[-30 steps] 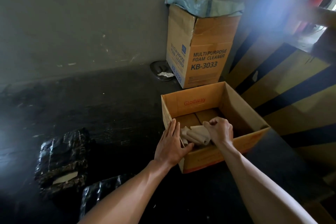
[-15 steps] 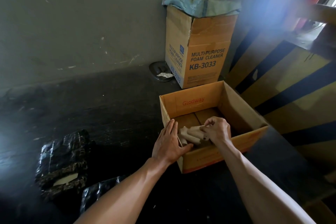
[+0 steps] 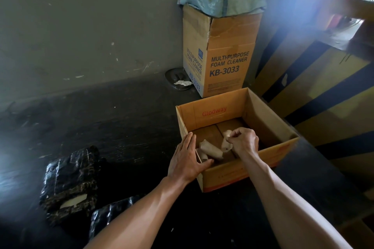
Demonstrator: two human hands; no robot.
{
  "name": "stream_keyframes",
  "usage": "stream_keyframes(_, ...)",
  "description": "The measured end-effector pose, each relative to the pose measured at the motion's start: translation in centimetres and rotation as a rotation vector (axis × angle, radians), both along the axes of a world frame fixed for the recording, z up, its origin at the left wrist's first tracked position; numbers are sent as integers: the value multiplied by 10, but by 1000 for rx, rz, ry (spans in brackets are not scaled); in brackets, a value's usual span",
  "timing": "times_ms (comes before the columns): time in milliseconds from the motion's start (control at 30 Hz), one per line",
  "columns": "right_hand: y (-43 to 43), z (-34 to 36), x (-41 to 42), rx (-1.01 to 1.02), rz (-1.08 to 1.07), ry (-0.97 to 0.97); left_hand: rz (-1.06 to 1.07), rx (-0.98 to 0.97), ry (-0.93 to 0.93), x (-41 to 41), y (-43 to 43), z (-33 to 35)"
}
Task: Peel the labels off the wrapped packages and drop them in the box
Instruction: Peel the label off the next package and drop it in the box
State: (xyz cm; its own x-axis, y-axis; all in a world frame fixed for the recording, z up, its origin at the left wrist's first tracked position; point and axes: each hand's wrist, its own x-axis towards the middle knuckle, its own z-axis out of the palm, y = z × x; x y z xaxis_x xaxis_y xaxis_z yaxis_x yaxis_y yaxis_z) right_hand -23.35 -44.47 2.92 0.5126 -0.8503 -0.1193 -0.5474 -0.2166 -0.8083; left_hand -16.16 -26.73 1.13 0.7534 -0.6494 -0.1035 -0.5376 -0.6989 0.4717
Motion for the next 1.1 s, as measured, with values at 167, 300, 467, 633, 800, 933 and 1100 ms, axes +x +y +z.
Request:
stream_keyframes(167,-2,-1,-1,-19,30,27,-4,-7,5,-2,0,1)
stream_keyframes(300,-1,-2,-2,4,11,-11,3,-11,12,-2,0,0)
stream_keyframes(467,2,-2,-5,-3,4,-42,9,-16,31,-2,0,-1)
stream_keyframes(633,3,-2,-6,-45,34,-32,3,-11,31,-3,1,2)
stream_keyframes(800,3,-3,-4,-37,40,-23,2,-13,47,-2,1,2)
stream_keyframes(933,2,-4,-3,-10,13,-25,4,-6,50,-2,0,2)
stream_keyframes(1100,4,-5,-4,-91,22,-14,3,-20,66,-2,0,1)
